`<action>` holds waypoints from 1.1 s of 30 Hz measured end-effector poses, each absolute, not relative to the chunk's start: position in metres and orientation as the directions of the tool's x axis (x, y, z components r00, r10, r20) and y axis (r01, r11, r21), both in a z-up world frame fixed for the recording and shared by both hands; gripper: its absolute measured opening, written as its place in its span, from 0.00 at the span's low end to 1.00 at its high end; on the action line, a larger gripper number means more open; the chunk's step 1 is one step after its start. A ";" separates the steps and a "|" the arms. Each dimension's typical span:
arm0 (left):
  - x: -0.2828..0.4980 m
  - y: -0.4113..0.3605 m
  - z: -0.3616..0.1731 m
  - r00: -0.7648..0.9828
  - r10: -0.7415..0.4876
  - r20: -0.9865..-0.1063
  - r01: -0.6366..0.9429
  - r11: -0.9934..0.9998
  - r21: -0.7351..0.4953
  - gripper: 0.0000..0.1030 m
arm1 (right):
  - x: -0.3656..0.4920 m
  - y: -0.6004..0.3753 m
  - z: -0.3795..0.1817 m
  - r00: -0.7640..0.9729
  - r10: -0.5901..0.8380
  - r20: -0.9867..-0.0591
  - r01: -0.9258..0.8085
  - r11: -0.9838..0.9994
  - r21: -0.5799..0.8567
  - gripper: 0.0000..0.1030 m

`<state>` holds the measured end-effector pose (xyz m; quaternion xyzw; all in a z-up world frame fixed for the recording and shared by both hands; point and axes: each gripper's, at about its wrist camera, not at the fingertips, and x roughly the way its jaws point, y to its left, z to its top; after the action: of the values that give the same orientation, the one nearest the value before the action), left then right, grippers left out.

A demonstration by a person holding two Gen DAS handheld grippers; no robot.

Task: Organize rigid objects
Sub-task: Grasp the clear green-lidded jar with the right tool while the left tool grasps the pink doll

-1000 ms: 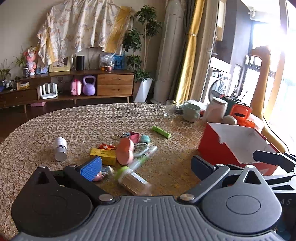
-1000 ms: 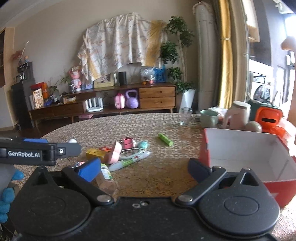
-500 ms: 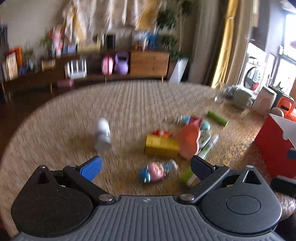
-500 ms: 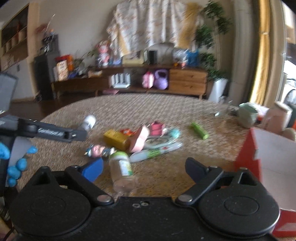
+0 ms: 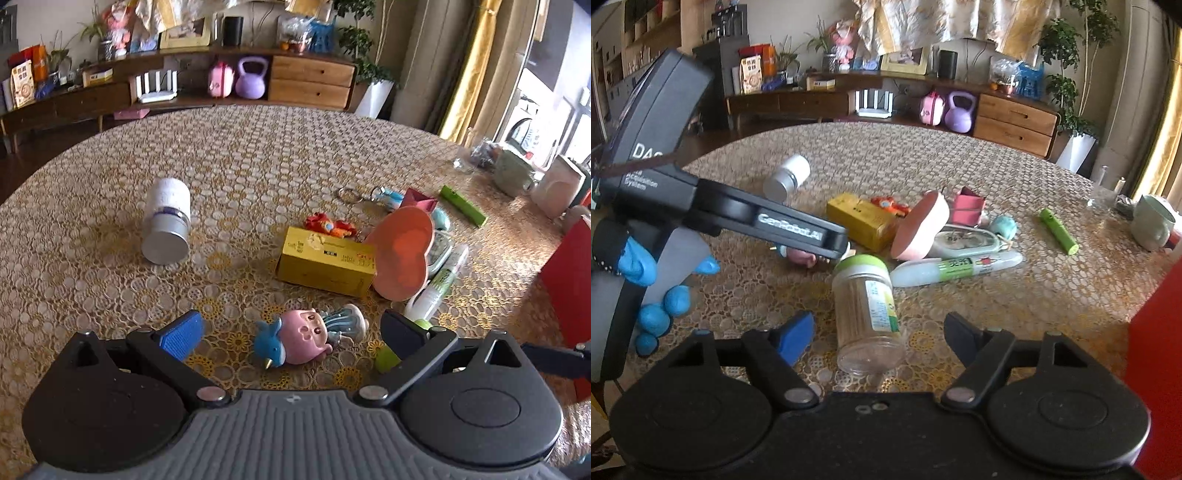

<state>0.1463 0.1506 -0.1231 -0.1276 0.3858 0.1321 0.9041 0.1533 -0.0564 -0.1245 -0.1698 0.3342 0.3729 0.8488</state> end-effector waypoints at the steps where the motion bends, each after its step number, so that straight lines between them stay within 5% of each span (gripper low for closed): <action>1: 0.148 0.150 -0.126 0.659 0.146 -0.738 -0.346 0.930 -0.124 0.99 | 0.154 -0.054 -0.127 0.498 0.516 -0.697 -0.748 0.663 -0.043 0.73; 13: 0.162 0.149 -0.137 0.624 0.163 -0.764 -0.423 0.893 -0.154 0.93 | 0.166 -0.040 -0.140 0.494 0.487 -0.720 -0.742 0.668 -0.057 0.58; 19: 0.161 0.141 -0.135 0.642 0.151 -0.752 -0.403 0.900 -0.164 0.73 | 0.169 -0.038 -0.141 0.485 0.490 -0.724 -0.741 0.670 -0.043 0.45; 33: 0.151 0.137 -0.132 0.636 0.143 -0.759 -0.388 0.908 -0.154 0.73 | 0.162 -0.061 -0.129 0.497 0.477 -0.725 -0.682 0.732 0.014 0.40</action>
<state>0.1506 0.1366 -0.1320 -0.1535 0.4000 0.1490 0.8912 0.1623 -0.0606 -0.1290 -0.1386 0.3698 0.3391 0.8539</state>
